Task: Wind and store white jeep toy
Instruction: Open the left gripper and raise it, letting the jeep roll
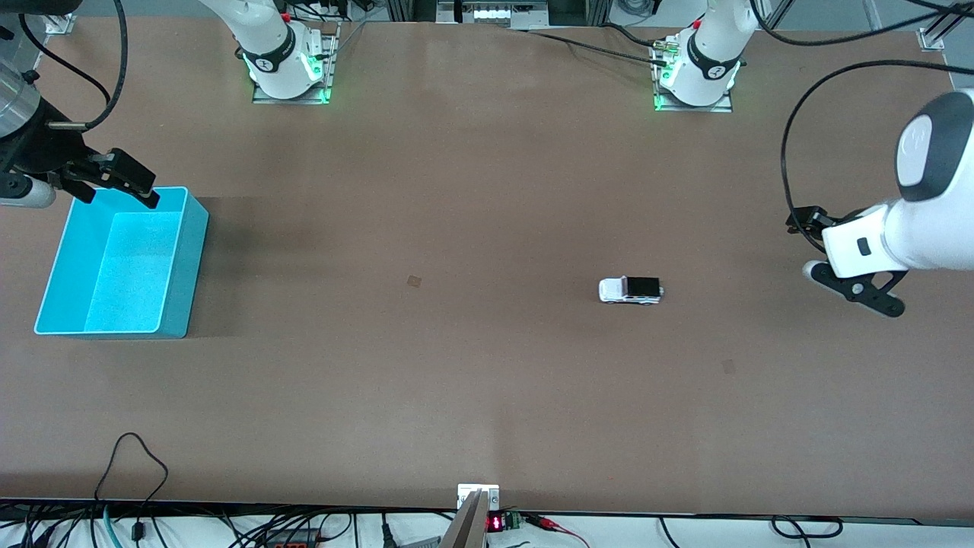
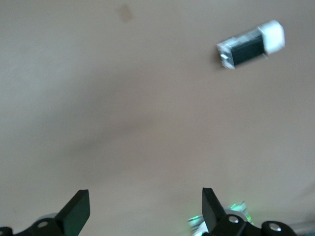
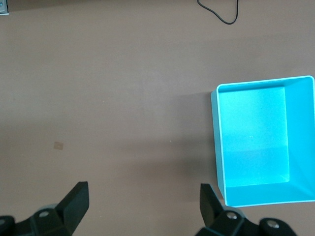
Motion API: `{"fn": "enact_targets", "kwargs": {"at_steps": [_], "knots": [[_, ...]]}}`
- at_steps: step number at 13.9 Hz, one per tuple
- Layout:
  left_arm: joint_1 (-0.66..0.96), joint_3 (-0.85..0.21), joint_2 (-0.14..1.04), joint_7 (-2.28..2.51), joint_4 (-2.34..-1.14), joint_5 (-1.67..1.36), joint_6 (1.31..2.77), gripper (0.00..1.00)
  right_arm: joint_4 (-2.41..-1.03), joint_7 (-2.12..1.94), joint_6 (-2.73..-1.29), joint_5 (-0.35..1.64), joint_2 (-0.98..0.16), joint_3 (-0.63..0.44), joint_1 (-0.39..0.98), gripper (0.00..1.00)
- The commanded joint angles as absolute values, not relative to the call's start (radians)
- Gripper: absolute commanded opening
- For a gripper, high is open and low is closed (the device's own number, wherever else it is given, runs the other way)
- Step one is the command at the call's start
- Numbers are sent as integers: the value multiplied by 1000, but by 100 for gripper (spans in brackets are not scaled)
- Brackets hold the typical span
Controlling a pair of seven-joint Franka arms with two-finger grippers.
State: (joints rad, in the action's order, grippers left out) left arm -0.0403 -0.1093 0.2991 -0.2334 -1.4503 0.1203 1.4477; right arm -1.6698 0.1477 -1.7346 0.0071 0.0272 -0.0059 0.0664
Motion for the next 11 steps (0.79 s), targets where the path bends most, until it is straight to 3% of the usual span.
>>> {"fn": "enact_targets", "kwargs": {"at_steps": [1, 4, 7, 11], "knots": [[-22, -100, 91, -10, -1653, 112, 1605, 100, -1690, 153, -1730, -2, 51, -6, 66, 100], [6, -63, -24, -20, -1730, 82, 1680, 100, -1690, 153, -1732, -2, 49, -6, 66, 100], [25, 17, -44, -29, -1730, -10, 1692, 100, -1690, 153, -1730, -2, 49, -6, 66, 100], [48, 14, -49, -26, -1703, 29, 1617, 100, -1690, 153, -1730, -2, 49, -6, 66, 100]]}}
